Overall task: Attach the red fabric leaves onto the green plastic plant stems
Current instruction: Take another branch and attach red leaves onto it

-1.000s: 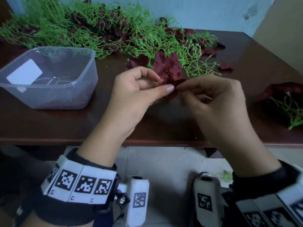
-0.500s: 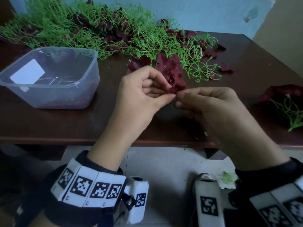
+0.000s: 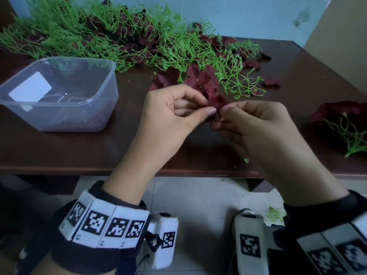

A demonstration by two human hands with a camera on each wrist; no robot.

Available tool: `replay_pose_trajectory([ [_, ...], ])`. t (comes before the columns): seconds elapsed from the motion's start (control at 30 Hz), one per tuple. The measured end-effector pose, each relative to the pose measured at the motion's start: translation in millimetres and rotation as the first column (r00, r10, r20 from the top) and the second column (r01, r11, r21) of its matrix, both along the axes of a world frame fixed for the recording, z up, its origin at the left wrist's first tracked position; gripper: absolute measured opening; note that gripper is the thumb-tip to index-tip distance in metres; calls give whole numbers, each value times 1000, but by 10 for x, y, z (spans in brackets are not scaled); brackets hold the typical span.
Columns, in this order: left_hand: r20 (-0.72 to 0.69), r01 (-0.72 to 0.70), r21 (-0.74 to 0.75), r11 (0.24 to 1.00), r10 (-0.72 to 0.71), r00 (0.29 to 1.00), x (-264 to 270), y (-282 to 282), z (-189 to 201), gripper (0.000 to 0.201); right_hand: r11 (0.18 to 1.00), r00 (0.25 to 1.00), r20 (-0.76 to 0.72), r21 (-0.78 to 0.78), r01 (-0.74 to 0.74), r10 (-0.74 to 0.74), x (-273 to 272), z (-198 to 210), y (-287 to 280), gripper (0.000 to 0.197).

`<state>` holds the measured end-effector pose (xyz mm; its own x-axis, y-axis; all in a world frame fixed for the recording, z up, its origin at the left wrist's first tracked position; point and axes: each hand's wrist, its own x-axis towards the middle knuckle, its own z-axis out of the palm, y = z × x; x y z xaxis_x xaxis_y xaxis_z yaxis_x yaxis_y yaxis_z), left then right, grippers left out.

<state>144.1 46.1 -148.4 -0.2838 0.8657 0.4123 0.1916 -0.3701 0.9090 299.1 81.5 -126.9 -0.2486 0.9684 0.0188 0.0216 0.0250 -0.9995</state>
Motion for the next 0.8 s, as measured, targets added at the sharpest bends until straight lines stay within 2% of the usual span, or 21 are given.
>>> replay_pose_trajectory([
  [0.27,186,83,-46,996,-73,980,-53,1,15,22,976,998,-38,214,-39,48,-4,21,-36,6],
  [0.37,185,92,-44,995,-82,979,-53,-6,12,22,959,996,-63,280,-43,63,-13,17,-34,5],
  [0.5,176,120,-43,992,-111,978,-56,-1,4,26,930,999,3,367,-32,34,-10,-5,-18,6],
  [0.63,221,183,-49,982,-168,961,-28,-9,-1,31,924,1000,-14,383,12,-7,-14,-20,3,4],
  [0.7,228,170,-41,985,-157,961,-28,-4,-12,30,916,1000,2,400,6,-7,-24,-21,5,5],
  [0.8,163,130,-16,991,-126,978,-36,-1,-4,32,891,998,63,453,-18,-12,-32,-31,14,7],
])
